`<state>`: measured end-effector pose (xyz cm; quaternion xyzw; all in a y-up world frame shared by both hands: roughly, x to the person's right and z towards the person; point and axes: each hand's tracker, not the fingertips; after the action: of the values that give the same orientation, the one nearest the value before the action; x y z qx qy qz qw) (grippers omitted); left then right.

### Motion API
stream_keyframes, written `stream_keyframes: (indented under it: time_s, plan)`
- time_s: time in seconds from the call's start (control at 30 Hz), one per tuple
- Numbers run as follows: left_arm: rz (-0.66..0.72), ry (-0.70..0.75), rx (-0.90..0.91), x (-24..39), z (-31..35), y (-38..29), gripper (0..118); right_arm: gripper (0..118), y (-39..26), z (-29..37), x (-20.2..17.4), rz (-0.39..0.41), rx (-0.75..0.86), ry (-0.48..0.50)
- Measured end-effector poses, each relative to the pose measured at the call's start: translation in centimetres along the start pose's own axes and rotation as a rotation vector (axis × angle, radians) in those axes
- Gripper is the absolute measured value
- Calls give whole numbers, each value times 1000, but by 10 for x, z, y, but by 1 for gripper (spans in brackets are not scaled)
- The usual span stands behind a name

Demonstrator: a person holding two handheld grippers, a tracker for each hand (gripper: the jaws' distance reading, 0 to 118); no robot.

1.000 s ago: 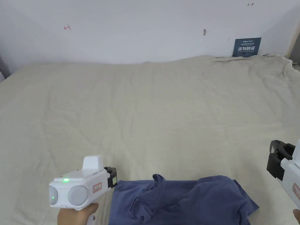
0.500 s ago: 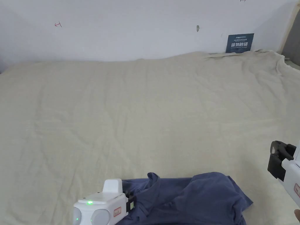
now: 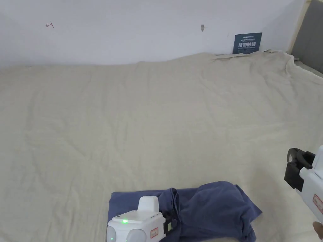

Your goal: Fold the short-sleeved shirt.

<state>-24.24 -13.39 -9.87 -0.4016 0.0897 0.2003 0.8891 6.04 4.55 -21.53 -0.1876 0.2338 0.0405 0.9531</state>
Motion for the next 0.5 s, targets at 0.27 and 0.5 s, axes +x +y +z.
stream_keyframes:
  time_s: [0.27,0.5]
  plan:
    - [-13,-5,1,1,3,2,0,0,-1,2,6,-3,-1,-9]
    - [-21,-63,72,-16,36,25,0,0,2,3,3,0,6,-4]
